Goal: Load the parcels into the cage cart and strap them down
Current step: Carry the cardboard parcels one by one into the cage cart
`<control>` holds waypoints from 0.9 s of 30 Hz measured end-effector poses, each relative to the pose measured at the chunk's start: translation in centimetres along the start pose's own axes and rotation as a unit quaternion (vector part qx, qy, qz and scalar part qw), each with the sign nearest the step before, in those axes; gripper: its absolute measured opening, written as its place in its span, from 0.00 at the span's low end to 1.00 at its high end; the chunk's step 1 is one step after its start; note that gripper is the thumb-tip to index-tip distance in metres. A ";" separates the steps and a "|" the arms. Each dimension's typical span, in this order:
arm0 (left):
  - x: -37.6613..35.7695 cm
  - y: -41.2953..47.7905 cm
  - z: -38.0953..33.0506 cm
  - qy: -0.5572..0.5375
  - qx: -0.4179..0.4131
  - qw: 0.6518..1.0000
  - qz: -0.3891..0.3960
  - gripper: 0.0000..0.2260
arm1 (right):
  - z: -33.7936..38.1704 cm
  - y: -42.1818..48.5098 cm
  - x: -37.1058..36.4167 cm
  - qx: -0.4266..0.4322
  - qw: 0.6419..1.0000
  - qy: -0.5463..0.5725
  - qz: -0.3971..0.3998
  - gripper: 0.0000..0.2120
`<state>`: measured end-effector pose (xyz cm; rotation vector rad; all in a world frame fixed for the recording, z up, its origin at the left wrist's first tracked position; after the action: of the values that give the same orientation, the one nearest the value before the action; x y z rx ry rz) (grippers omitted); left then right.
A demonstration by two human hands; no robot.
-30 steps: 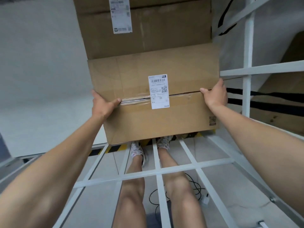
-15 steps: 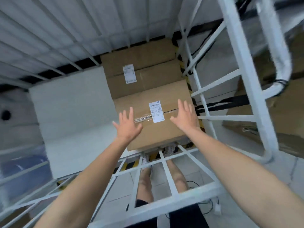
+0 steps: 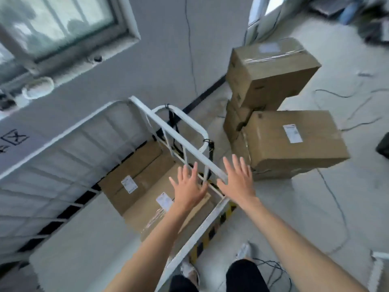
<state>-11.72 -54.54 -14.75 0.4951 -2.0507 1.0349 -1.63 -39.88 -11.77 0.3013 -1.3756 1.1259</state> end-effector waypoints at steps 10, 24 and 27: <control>-6.8 2.8 -31.7 0.053 -0.169 0.983 0.052 0.33 | -27.6 -7.7 7.7 -0.193 0.961 0.176 -0.087 0.38; -15.5 14.9 -42.9 0.038 -0.117 0.986 0.117 0.35 | -44.3 0.6 8.5 -0.224 0.947 0.226 -0.042 0.41; -17.0 20.2 -44.9 0.026 -0.103 0.986 0.131 0.35 | -46.5 5.1 8.0 -0.222 0.951 0.214 -0.014 0.41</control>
<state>7.04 -6.47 -21.44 0.0926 -2.1851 0.9574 21.49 1.04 -18.61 -0.2398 -1.1864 0.7688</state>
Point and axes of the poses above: each hand's wrist, its own y-axis towards the middle knuckle, its own x-axis out of the back of the hand, z = x × y, the point moved 7 cm from there along y, towards the middle knuckle, and after that the axes turned 10 degrees about z, right-handed, at the moved point
